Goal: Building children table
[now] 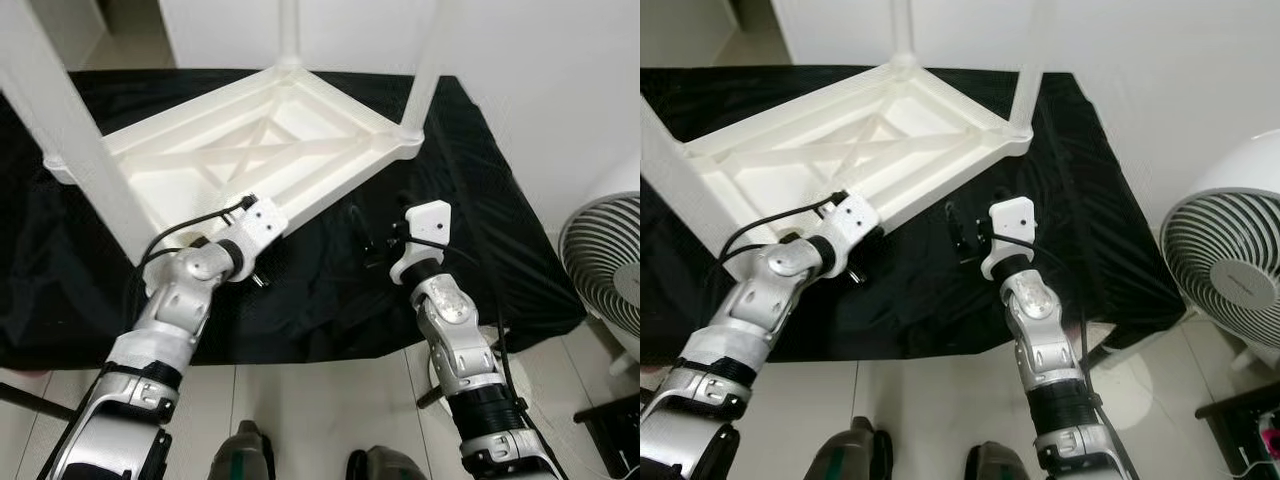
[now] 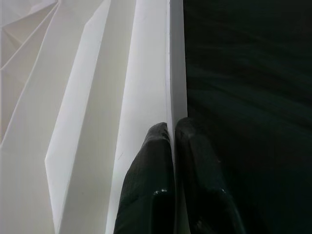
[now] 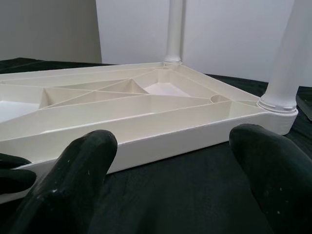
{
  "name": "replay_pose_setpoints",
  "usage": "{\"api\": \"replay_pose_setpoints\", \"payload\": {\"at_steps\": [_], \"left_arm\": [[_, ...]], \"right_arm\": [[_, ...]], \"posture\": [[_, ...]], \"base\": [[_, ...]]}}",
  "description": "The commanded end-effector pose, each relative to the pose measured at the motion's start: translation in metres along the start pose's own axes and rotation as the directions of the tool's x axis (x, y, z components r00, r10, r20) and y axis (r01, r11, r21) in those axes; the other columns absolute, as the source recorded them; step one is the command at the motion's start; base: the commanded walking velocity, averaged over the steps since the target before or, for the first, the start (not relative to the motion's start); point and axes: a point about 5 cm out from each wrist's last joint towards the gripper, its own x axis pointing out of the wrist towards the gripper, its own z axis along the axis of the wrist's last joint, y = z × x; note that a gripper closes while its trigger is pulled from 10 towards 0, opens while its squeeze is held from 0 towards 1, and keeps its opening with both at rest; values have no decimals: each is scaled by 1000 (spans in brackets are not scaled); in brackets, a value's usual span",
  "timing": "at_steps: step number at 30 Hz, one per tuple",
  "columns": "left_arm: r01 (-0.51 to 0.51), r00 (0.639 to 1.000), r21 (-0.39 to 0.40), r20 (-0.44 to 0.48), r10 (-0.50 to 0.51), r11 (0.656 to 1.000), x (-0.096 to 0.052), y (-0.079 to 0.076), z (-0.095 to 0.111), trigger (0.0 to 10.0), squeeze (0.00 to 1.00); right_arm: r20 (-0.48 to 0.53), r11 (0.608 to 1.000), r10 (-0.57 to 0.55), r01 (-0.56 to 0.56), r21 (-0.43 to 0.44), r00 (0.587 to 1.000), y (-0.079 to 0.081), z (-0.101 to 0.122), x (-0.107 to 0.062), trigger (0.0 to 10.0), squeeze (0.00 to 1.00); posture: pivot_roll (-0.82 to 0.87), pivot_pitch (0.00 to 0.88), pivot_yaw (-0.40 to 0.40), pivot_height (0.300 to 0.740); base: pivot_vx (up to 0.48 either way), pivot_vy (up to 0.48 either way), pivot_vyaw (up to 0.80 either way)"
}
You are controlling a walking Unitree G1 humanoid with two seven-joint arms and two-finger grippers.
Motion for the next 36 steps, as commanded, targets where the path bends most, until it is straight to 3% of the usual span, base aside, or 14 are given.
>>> {"api": "replay_pose_setpoints", "payload": {"at_steps": [1,3,4,8,12,13,18,20,22,25,31,33,35,36], "left_arm": [[-124,982,9,146,121,992,-1,7,27,10000,43],[-116,982,-7,153,115,993,-2,6,26,10000,43],[-107,980,-28,164,110,994,-4,6,26,10000,1000],[-102,971,-68,208,115,992,-15,9,25,10000,1000],[-202,943,-67,257,212,977,-32,19,27,10000,1000],[-215,937,-86,264,230,973,-38,19,26,10000,0],[-295,904,-121,287,318,948,-62,10,22,10000,0],[-295,904,-121,287,318,948,-62,10,22,10000,0],[-411,858,-169,262,443,896,-86,-2,10,10000,0],[-472,825,-206,240,512,857,-101,-10,3,10000,0],[-501,808,-202,241,538,842,-109,-16,1,10000,0],[-570,758,-229,224,613,789,-133,-32,-7,10000,0],[-570,758,-229,224,613,789,-133,-32,-7,10000,0],[-603,736,-236,204,645,762,-144,-37,-11,10000,0]], "right_arm": [[-2,1000,-17,17,-3,1000,-3,-1,-3,10000,0],[-4,1000,-23,23,-2,1000,-3,-2,-4,10000,0],[-6,1000,-28,28,-2,1000,-3,-2,-4,10000,0],[-18,999,-36,36,-1,999,-3,-5,-5,10000,0],[-54,998,-59,59,-9,997,-3,-10,-5,10000,0],[-62,998,-68,67,-16,996,-4,-11,-4,10000,0],[-69,997,-71,70,-26,995,-3,-12,-2,10000,0],[-69,997,-71,70,-26,995,-3,-12,-2,10000,0],[-66,998,-59,57,-35,996,-2,-13,1,10000,0],[-64,999,-38,36,-38,997,-1,-13,4,10000,0],[-63,999,-32,29,-40,998,-1,-13,6,10000,0],[-61,999,-5,3,-34,998,3,-13,13,10000,0],[-61,999,-5,3,-34,998,3,-13,13,10000,0],[-62,1000,6,-8,-30,998,5,-13,16,10000,0]], "posture": [[-28,19,40,740],[-28,19,40,740],[-22,26,41,740],[-6,39,37,740],[15,53,32,740],[20,57,31,740],[45,74,21,740],[45,74,21,740],[78,87,0,740],[86,89,-3,740],[121,98,-24,740],[177,112,-58,740],[177,112,-58,740],[177,112,-58,740]], "base": [[0,0,0],[0,0,0],[0,0,0],[0,0,0],[0,0,0],[0,0,0],[0,0,0],[0,0,0],[0,0,0],[0,0,0],[0,0,0],[0,0,0],[0,0,0],[0,0,0]]}}
